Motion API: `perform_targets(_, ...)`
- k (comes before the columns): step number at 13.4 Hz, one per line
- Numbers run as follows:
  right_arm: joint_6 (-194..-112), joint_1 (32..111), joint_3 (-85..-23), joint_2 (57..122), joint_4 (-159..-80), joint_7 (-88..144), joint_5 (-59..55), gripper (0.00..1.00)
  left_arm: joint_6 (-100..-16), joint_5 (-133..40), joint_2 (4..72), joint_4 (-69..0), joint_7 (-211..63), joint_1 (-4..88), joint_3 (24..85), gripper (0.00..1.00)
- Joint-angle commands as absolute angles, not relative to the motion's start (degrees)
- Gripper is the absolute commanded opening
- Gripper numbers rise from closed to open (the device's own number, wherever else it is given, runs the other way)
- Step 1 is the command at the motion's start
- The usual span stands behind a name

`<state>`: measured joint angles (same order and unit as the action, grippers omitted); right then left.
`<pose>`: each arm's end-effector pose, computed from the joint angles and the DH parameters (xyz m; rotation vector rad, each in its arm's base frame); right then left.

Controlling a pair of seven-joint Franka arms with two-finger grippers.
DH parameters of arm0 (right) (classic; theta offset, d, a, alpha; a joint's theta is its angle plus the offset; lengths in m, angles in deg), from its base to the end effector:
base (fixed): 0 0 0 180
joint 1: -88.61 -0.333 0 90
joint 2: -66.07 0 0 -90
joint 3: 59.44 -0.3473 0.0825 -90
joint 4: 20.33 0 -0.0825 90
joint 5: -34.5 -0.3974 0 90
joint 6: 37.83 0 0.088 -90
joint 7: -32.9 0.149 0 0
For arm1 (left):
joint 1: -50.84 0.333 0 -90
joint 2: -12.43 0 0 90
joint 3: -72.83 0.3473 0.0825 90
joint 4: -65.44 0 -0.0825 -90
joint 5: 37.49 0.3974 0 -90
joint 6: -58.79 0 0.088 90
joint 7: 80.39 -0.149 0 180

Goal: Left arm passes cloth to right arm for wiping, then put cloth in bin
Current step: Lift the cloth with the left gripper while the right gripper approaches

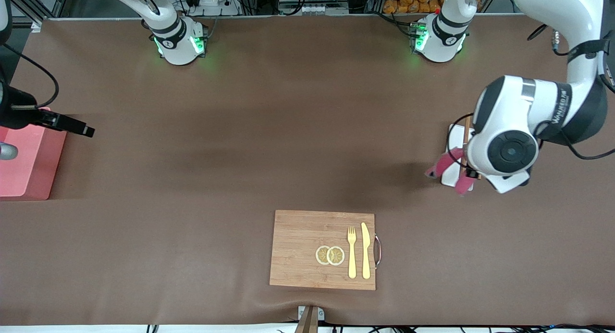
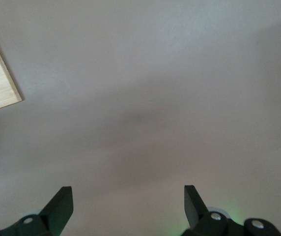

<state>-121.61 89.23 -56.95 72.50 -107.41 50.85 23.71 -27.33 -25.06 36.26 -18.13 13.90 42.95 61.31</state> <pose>0.5851 -0.0009 0.5679 -2.9191 0.5360 0.2857 0.6274 -0.1674 0.4118 -2.2131 -1.6541 0.1201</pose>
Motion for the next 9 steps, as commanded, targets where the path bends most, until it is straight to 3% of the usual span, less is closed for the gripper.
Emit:
perform_targets(1,-119.8,86.1,-56.8,72.3,-106.6,65.5,18.8,1.00,-30.3,-28.3,36.6,-16.1,11.2,42.8,56.9,0.00)
perform_targets(5,-119.0,82.8,-56.8,74.9,-106.6,83.6,7.8,1.00,-34.9,-32.4,37.3,-14.2,13.7,40.6,50.0,0.00)
perform_targets(9,-120.3,77.6,-56.8,79.6,-106.5,95.2,-0.5,1.00,-41.2,-36.2,38.4,-14.2,17.4,33.5,49.4,0.00)
